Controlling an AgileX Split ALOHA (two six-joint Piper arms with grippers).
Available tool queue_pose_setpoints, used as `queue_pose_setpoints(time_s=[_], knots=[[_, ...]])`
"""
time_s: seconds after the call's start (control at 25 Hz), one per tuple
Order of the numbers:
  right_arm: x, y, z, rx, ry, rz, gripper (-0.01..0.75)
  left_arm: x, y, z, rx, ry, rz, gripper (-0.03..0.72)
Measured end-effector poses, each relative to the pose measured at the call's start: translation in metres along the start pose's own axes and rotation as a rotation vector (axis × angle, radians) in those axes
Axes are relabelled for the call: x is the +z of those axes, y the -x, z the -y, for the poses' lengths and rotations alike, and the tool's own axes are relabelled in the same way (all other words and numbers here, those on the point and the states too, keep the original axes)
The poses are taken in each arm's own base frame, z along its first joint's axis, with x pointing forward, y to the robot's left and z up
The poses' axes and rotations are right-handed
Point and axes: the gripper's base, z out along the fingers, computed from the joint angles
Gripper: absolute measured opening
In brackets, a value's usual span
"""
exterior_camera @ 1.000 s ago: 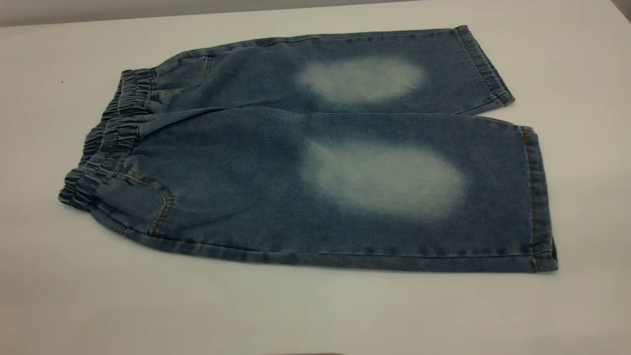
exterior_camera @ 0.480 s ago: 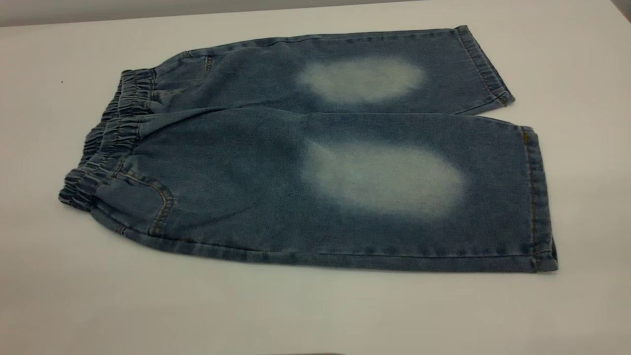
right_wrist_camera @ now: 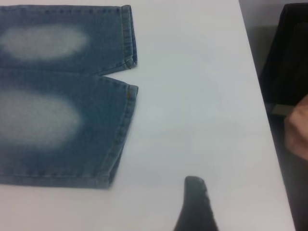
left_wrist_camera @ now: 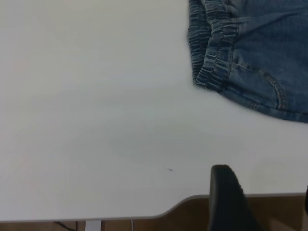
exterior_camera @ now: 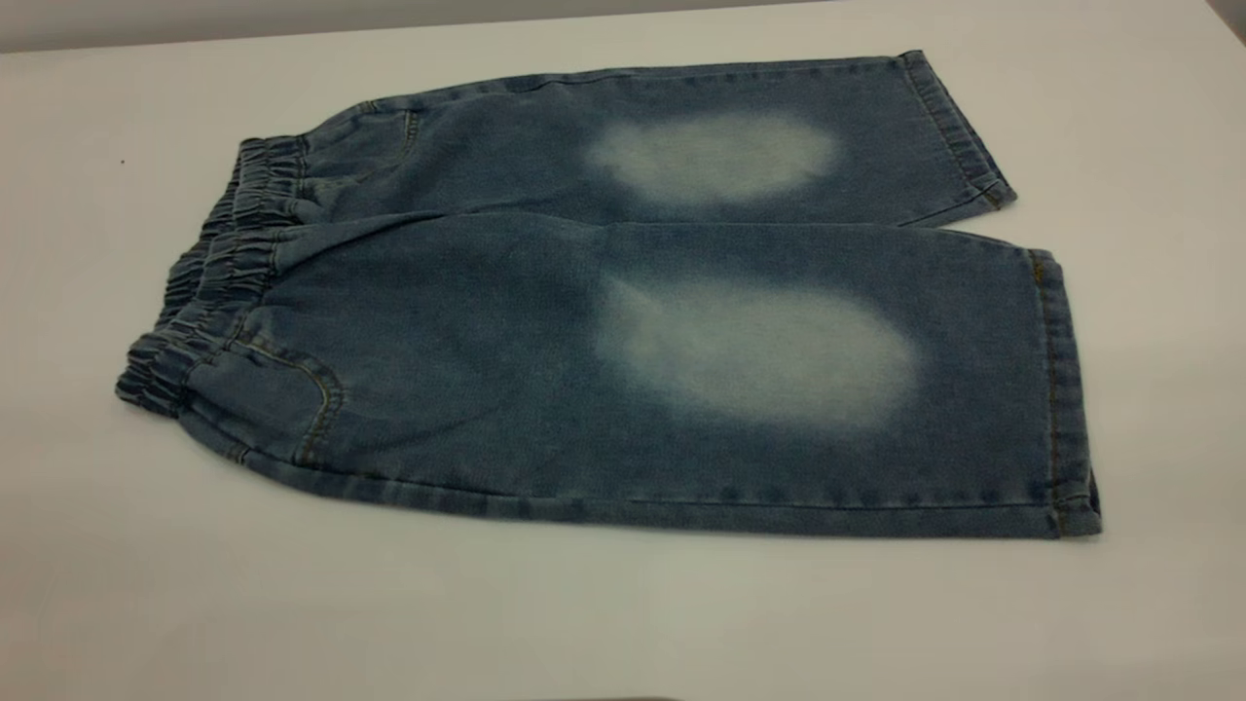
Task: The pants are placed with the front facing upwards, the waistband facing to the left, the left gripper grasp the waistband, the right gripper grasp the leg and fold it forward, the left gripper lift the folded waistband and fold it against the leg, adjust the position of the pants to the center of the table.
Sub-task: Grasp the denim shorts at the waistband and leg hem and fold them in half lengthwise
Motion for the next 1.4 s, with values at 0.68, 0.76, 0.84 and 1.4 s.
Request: queue_pose_setpoints(time_s=[0.68, 0.76, 0.84, 1.4], knots=[[-0.005, 0.028, -0.005, 0.065, 0.043, 0.04, 0.442, -0.001, 0.023, -0.001, -0.179, 0.004, 0.063, 0.339], [-0.004, 0.043, -0.005, 0.071, 0.043, 0.045, 0.442, 0.009, 0.039, -0.001, -0.22, 0.005, 0.046, 0.339], [-0.003, 0.058, -0.005, 0.073, 0.042, 0.045, 0.442, 0.023, 0.055, -0.001, -0.232, 0.008, 0.01, 0.339], [0.069, 0.118, -0.002, 0.112, 0.039, -0.177, 0.562, 0.161, 0.124, -0.001, -0.226, 0.031, -0.218, 0.403]])
